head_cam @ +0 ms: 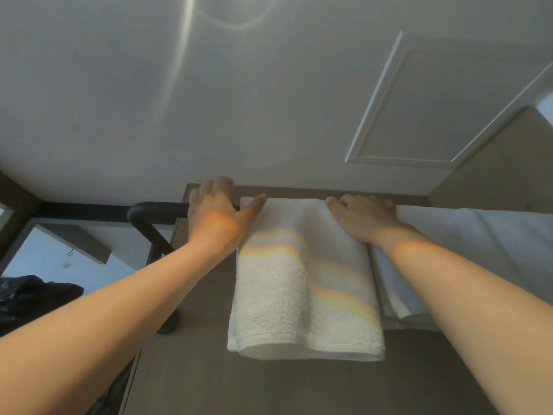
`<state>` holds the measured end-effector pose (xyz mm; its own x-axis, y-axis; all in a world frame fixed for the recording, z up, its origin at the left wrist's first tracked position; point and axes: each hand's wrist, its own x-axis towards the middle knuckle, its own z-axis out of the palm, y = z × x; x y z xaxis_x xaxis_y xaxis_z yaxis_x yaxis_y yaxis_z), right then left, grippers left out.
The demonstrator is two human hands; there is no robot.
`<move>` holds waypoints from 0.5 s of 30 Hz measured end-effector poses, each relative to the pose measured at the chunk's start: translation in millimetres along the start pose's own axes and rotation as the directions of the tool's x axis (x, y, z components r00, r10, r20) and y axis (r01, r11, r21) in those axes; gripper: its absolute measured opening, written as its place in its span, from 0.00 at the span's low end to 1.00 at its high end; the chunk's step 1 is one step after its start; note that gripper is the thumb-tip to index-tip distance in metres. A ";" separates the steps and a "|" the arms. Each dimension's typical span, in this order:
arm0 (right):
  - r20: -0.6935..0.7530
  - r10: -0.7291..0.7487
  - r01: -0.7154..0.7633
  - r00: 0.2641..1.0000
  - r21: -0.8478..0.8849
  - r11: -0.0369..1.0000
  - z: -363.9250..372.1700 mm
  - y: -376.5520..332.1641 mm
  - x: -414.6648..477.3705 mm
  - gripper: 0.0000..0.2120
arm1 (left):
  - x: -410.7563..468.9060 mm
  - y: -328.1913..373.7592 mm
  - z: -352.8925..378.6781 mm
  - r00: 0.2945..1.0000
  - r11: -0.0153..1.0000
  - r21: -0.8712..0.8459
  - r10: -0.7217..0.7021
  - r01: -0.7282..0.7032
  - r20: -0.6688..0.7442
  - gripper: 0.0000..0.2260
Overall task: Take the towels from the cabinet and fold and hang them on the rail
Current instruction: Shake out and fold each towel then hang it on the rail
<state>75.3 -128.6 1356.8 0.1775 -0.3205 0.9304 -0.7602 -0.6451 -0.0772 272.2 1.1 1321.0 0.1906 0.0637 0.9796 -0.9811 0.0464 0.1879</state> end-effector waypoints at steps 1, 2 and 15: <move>0.012 0.000 0.000 1.000 -0.006 1.000 0.3 0.3 0.4 0.27 | -9.4 0.1 -3.2 1.000 0.999 -0.048 0.010 -0.011 -0.013 0.30; 0.023 0.006 -0.006 1.000 -0.006 1.000 0.5 0.4 0.7 0.28 | -17.9 1.9 -5.7 1.000 0.997 -0.082 -0.009 0.010 0.016 0.31; -0.108 0.210 -0.133 0.972 0.487 0.863 15.8 12.3 -65.2 0.17 | -29.6 11.6 -3.9 0.907 0.783 -0.482 -0.244 0.392 0.342 0.11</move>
<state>64.3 -126.6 1289.6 -0.0553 -0.3719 0.9266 -0.3750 -0.8524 -0.3645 255.4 3.6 1293.9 0.4006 -0.2947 0.8675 -0.6776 0.5420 0.4971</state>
